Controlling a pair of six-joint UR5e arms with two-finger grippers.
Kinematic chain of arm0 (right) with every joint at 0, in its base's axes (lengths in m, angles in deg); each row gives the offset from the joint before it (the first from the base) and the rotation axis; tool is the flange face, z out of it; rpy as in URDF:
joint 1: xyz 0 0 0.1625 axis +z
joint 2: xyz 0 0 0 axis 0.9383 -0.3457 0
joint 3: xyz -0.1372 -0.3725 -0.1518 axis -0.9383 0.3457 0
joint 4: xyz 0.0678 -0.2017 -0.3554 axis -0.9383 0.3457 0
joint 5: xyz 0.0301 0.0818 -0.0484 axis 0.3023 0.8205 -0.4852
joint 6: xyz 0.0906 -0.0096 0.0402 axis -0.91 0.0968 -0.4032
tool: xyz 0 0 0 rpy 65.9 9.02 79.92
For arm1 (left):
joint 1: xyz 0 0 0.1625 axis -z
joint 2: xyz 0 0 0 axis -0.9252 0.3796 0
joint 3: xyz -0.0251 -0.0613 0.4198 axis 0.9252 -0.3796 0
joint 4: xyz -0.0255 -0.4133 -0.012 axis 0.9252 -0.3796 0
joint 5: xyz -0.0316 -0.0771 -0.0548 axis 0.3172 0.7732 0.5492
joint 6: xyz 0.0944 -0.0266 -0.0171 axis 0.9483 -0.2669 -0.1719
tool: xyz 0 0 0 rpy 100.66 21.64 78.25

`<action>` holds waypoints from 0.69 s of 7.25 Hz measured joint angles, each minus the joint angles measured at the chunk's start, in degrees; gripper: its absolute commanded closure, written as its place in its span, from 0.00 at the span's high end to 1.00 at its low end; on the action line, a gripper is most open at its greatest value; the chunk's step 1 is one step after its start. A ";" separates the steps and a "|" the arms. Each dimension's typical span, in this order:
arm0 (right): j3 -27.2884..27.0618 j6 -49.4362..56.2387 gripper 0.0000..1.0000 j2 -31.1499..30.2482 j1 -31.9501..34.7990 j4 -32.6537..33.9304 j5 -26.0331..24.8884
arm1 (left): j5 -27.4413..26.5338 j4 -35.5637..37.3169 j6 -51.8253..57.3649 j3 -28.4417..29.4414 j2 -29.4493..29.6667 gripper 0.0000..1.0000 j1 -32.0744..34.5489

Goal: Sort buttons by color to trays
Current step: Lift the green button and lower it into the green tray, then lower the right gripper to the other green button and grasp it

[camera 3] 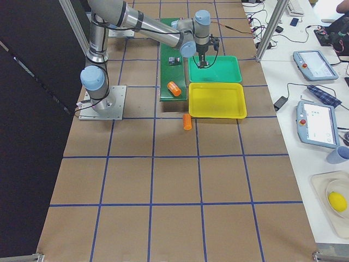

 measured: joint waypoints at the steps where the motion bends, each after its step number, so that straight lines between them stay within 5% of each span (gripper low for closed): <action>1: -0.11 0.07 1.00 0.71 0.02 0.35 0.01 | 0.05 0.29 0.58 -0.15 0.12 1.00 -0.08; 3: -0.32 -0.08 1.00 -0.11 -0.06 -1.86 -0.09 | -0.11 1.09 2.73 -0.12 -0.03 1.00 -0.42; 5: -0.51 -1.01 1.00 -5.73 0.00 -12.80 -0.05 | -0.53 1.21 3.25 0.27 0.16 1.00 -0.77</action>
